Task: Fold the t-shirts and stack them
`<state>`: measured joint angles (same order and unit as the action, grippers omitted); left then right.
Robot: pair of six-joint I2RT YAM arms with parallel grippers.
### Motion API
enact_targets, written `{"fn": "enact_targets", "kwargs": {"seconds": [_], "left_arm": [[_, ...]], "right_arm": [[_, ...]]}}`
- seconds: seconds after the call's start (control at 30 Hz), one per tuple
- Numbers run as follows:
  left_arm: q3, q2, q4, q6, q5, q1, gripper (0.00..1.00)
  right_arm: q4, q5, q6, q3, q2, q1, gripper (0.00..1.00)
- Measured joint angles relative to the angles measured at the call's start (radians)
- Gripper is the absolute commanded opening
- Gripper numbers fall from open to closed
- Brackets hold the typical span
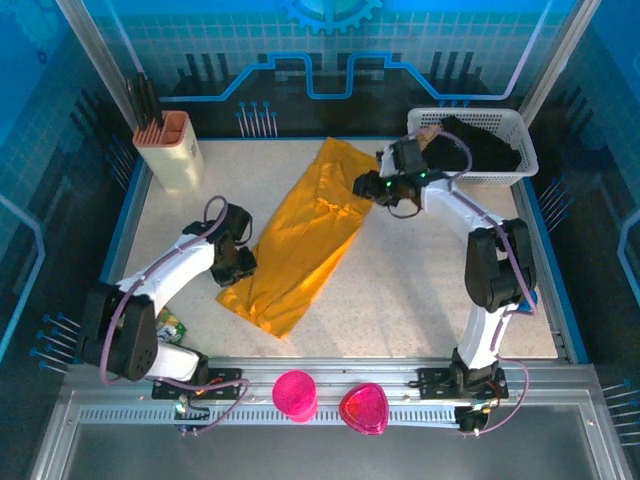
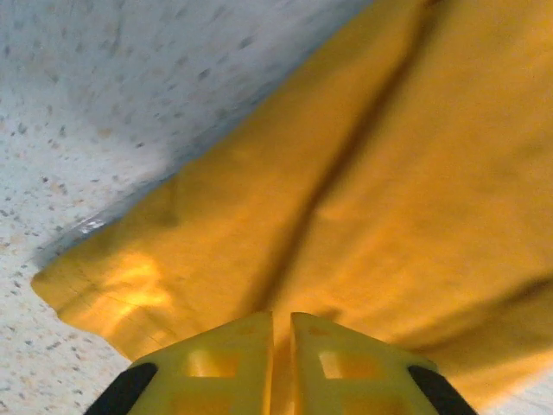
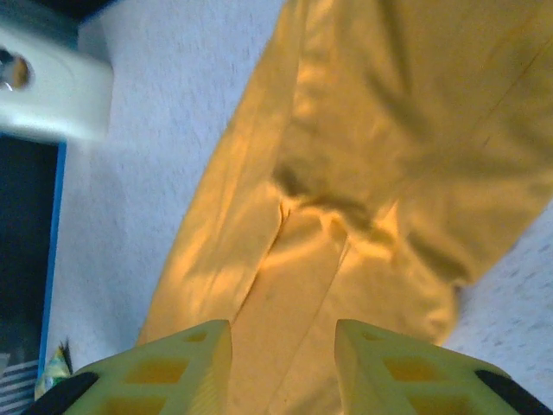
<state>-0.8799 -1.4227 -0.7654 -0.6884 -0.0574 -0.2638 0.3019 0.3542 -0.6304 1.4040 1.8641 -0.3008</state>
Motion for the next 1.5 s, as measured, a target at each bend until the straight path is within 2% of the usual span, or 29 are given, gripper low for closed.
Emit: {"fn": "enact_targets", "kwargs": {"seconds": [0.1, 0.3, 0.67, 0.8, 0.93, 1.07, 1.2, 1.37, 1.5], "left_arm": [[0.053, -0.065, 0.044, 0.006, 0.002, 0.002, 0.05], [0.104, -0.096, 0.134, -0.011, 0.007, -0.036, 0.04], [0.287, 0.087, 0.257, -0.142, 0.013, -0.175, 0.05], [0.328, 0.135, 0.282, -0.204, 0.017, -0.226, 0.06], [0.332, 0.127, 0.310, -0.256, 0.026, -0.274, 0.07], [0.298, 0.068, 0.356, -0.305, 0.036, -0.328, 0.07], [0.230, -0.021, 0.399, -0.355, 0.037, -0.426, 0.07], [0.161, -0.094, 0.412, -0.396, 0.036, -0.526, 0.09], [0.127, -0.110, 0.358, -0.414, 0.024, -0.568, 0.19]], "right_arm": [[-0.061, 0.013, -0.057, -0.077, 0.053, -0.043, 0.37], [-0.123, 0.005, -0.115, -0.057, 0.193, -0.058, 0.36], [-0.097, -0.016, -0.128, 0.116, 0.338, -0.048, 0.36], [-0.026, -0.016, -0.103, 0.236, 0.401, -0.033, 0.36], [0.102, -0.002, -0.045, 0.467, 0.527, -0.014, 0.37], [0.226, 0.005, 0.021, 0.682, 0.639, -0.005, 0.37], [0.319, 0.021, 0.078, 0.825, 0.713, 0.005, 0.37], [0.370, 0.051, 0.141, 0.870, 0.734, 0.020, 0.39], [0.386, 0.078, 0.196, 0.867, 0.733, 0.026, 0.43]]}}
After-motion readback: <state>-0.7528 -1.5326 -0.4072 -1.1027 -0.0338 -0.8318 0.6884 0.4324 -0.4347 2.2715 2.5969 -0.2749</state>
